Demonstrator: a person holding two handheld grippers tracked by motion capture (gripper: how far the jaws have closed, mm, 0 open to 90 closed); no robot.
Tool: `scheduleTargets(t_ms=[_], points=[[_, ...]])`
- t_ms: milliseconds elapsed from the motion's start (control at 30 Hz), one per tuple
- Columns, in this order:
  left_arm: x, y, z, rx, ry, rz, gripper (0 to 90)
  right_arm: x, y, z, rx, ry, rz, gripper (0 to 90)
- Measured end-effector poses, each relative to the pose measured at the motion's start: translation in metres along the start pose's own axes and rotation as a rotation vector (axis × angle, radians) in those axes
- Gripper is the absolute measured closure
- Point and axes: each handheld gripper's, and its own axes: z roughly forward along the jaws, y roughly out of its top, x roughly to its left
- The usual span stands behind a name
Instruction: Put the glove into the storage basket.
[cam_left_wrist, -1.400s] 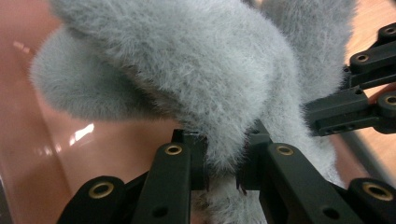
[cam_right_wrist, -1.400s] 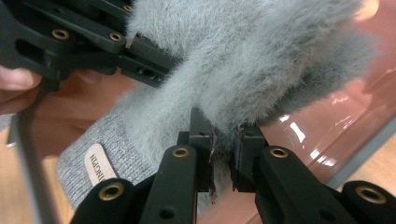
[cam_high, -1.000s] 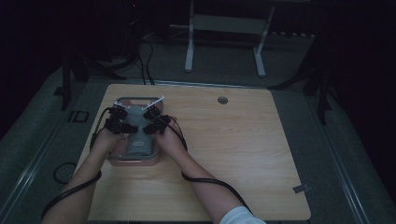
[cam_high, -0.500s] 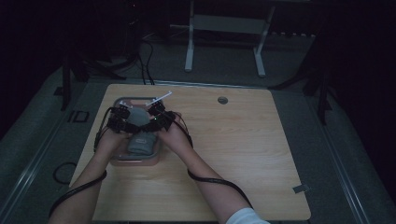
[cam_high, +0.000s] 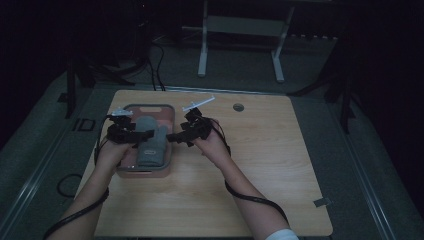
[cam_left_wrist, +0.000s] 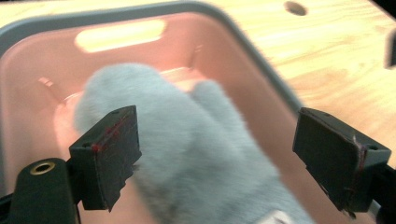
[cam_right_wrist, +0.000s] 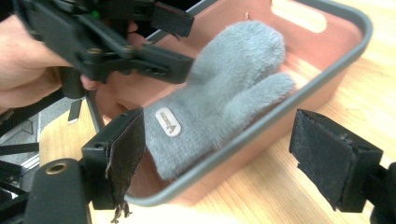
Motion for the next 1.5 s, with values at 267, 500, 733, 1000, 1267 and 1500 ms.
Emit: scheduleTargets(t_ms=[267, 500, 733, 1000, 1267, 1500], points=[[-0.039, -0.008, -0.009, -0.015, -0.067, 0.1, 15.4, -0.001, -0.02, -0.019, 0.0, -0.047, -0.09, 16.0], [-0.067, -0.011, -0.016, -0.049, -0.128, 0.164, 15.4, -0.01, -0.041, -0.031, -0.004, -0.051, -0.085, 16.3], [-0.096, -0.015, -0.018, -0.073, -0.178, 0.239, 15.4, -0.019, -0.063, -0.045, -0.007, -0.073, -0.083, 16.4], [-0.122, -0.026, -0.014, -0.109, -0.317, 0.239, 15.4, -0.026, -0.083, -0.059, 0.003, -0.102, -0.077, 16.3], [-0.148, -0.043, 0.002, -0.045, -0.423, 0.329, 15.4, -0.029, -0.102, -0.063, 0.017, -0.119, -0.071, 16.4], [-0.164, -0.058, 0.019, 0.002, -0.497, 0.363, 15.4, -0.031, -0.118, -0.061, 0.03, -0.117, -0.082, 16.3]])
